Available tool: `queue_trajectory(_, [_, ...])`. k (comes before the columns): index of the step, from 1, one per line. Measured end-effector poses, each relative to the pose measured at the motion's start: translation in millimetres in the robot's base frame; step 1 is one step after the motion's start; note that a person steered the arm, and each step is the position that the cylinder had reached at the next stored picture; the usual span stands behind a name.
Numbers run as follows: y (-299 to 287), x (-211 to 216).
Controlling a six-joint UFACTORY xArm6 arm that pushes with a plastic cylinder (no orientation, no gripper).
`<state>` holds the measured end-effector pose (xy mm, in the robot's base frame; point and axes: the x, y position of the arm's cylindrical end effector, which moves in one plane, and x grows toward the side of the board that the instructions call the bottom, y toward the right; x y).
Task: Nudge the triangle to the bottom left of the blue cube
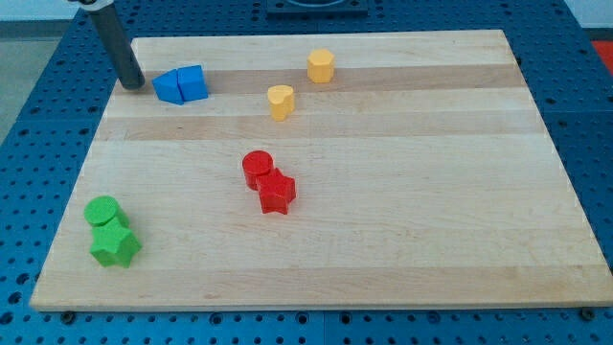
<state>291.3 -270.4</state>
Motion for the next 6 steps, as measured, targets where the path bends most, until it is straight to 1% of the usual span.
queue_trajectory(1, [14.3,0.0])
queue_trajectory(3, [20.9,2.6])
queue_trajectory(5, [22.3,27.2])
queue_trajectory(6, [35.0,29.4])
